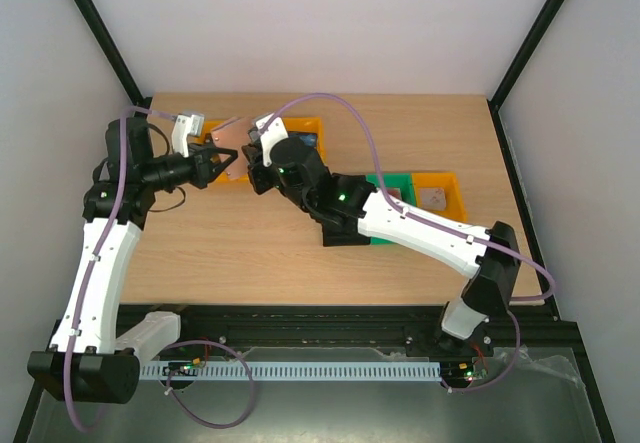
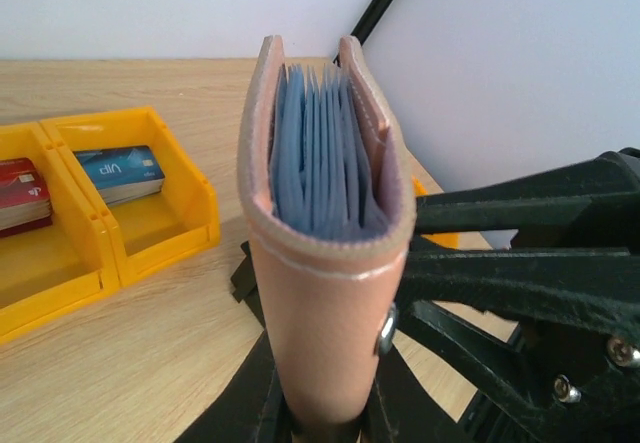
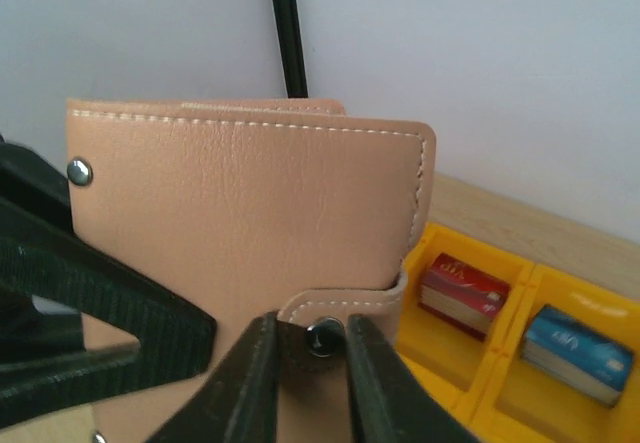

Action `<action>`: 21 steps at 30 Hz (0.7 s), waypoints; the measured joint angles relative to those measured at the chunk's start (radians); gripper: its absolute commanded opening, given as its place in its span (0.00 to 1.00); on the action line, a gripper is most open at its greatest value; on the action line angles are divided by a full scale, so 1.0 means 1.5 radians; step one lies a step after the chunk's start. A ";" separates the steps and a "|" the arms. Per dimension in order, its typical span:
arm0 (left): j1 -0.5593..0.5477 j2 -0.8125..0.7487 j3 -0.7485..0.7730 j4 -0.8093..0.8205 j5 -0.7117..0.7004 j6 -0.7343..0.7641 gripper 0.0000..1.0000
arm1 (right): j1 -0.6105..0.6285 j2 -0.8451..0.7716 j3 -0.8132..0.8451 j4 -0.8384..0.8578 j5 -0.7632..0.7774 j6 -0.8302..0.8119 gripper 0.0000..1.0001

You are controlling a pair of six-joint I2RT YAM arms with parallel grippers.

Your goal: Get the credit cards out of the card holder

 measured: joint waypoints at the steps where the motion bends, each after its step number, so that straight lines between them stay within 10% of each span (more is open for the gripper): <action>1: 0.001 0.000 0.000 0.001 0.000 0.000 0.02 | 0.002 0.004 0.006 -0.004 0.006 -0.002 0.09; 15: 0.002 0.004 -0.002 -0.002 -0.007 0.012 0.02 | -0.011 0.005 0.001 -0.021 0.044 0.026 0.02; 21: 0.001 -0.004 -0.001 -0.018 0.023 0.039 0.02 | -0.174 -0.031 -0.079 -0.063 0.092 0.043 0.02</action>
